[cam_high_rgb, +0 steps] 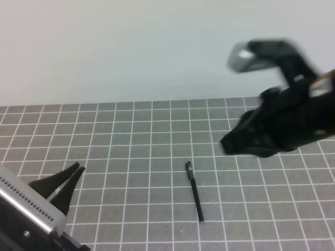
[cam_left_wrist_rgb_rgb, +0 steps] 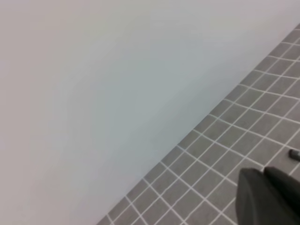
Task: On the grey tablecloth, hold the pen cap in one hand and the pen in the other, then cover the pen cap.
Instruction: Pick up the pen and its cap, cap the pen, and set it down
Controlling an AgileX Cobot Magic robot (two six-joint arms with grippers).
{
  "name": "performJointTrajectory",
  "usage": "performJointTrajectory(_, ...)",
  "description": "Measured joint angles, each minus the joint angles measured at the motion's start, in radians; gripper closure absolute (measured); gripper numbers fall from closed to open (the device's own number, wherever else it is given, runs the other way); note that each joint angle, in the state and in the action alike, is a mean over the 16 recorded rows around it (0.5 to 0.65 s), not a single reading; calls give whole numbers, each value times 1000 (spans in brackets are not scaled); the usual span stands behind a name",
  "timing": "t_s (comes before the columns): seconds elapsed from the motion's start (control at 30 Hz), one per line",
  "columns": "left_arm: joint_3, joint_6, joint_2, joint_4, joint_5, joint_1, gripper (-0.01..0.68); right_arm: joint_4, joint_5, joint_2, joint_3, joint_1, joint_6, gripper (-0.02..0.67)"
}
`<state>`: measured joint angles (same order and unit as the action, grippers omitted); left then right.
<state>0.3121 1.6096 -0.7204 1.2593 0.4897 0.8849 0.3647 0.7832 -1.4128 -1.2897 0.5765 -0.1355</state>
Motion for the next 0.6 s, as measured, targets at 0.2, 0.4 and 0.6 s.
performJointTrajectory(0.2, -9, 22, 0, 10, 26, 0, 673, -122, 10, 223, 90, 21, 14, 644)
performJointTrajectory(0.4, -23, 40, 0, 15, 72, 0, 673, -246, 0, 445, 254, 34, 61, 644)
performJointTrajectory(0.6, -36, 34, 0, 10, 116, 0, 673, -389, -13, 664, 440, 35, 158, 644)
